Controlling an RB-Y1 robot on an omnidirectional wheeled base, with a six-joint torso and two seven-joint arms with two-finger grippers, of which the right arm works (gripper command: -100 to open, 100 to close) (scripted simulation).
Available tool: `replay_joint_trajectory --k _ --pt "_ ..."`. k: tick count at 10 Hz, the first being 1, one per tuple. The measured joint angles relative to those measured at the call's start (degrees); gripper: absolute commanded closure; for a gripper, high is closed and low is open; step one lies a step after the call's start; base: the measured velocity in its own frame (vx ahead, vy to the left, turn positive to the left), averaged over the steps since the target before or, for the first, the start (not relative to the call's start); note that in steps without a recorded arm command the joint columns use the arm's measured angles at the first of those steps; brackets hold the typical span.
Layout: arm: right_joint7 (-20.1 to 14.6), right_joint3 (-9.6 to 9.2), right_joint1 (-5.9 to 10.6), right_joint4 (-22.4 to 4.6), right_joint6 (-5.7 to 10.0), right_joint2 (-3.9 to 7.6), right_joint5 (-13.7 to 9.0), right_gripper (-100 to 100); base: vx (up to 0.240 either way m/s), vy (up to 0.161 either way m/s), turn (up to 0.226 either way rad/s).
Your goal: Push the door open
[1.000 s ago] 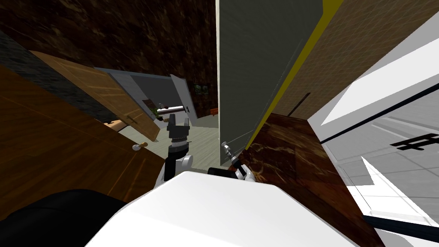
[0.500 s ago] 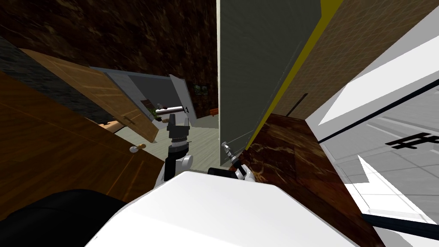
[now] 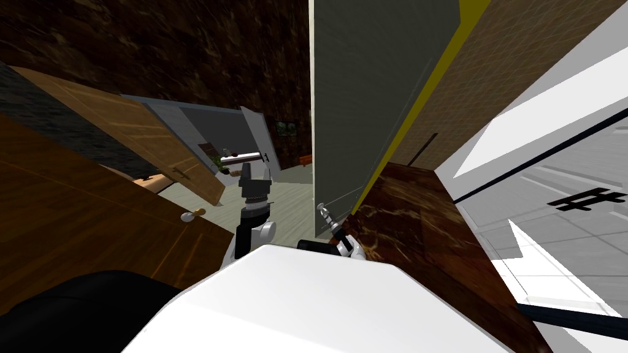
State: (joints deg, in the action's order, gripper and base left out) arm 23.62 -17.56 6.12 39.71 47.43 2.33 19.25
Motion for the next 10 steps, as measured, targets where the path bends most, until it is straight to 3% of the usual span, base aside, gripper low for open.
replay_joint_trajectory --k 3,8,10 --pt "-3.8 -0.28 1.7 -2.5 1.19 -0.02 -1.8 100 0.038 0.036 -0.024" --pt "-10.6 -1.85 0.52 0.2 0.01 0.92 -4.3 100 0.042 0.034 -0.04" --pt "-13.5 -2.11 1.15 -0.3 0.0 1.03 -5.5 100 0.05 0.037 -0.042"
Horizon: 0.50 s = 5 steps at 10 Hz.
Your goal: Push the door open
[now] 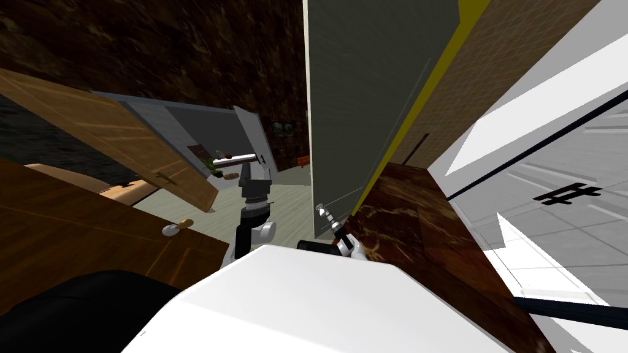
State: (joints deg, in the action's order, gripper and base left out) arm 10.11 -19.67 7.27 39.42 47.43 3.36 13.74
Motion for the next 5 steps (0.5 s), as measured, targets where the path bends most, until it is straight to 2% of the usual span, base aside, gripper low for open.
replay_joint_trajectory --k 2,3,4,5 --pt "-2.4 -0.15 0.76 -1.0 0.7 0.01 -1.2 100 0.034 0.035 -0.038" --pt "-3.5 -0.24 0.63 -0.5 0.32 0.28 -1.5 100 0.036 0.033 -0.039" --pt "-4.9 -0.47 0.79 -0.8 0.13 0.43 -2.2 -100 0.007 0.001 0.039" --pt "-6.4 -0.71 0.68 -0.8 0.03 0.49 -2.8 -100 -0.025 -0.042 0.051"
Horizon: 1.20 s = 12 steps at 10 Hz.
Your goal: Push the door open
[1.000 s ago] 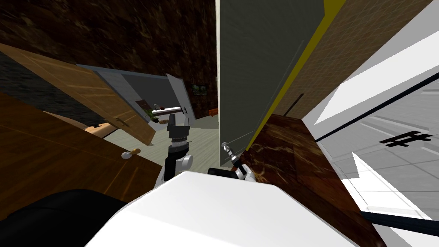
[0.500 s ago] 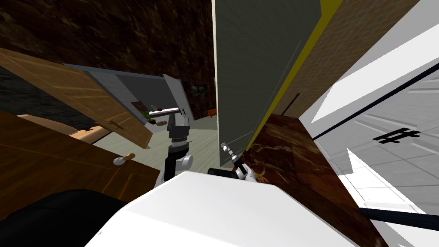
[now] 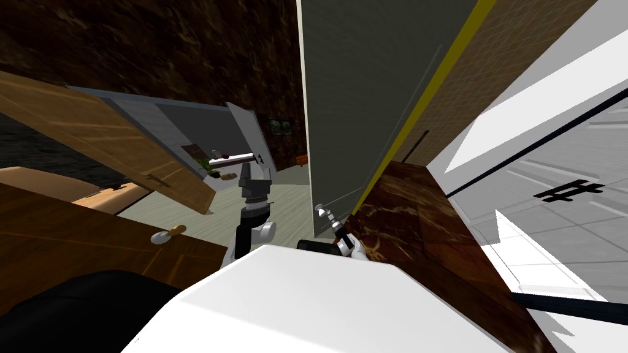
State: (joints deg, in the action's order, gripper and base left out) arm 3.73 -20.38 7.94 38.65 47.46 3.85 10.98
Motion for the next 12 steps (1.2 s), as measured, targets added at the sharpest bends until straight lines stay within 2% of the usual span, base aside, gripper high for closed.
replay_joint_trajectory --k 12 --pt "-17.1 -2.86 -1.49 1.3 -0.31 0.09 -7.3 -100 -0.029 -0.036 0.045"
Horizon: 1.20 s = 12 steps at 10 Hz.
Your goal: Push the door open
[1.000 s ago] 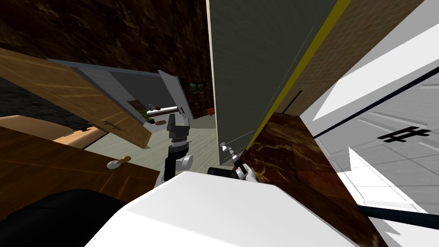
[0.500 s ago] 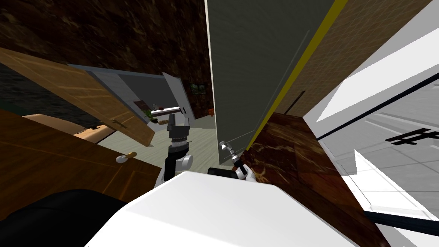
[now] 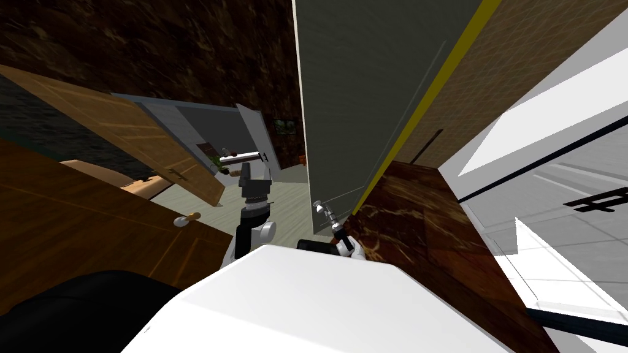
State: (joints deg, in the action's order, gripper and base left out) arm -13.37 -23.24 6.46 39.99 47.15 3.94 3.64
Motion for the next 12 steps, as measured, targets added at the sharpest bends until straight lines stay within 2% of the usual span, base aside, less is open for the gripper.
replay_joint_trajectory --k 12 --pt "-17.0 -3.08 -1.62 1.4 -0.39 -0.72 -7.9 -100 -0.033 -0.035 0.054"
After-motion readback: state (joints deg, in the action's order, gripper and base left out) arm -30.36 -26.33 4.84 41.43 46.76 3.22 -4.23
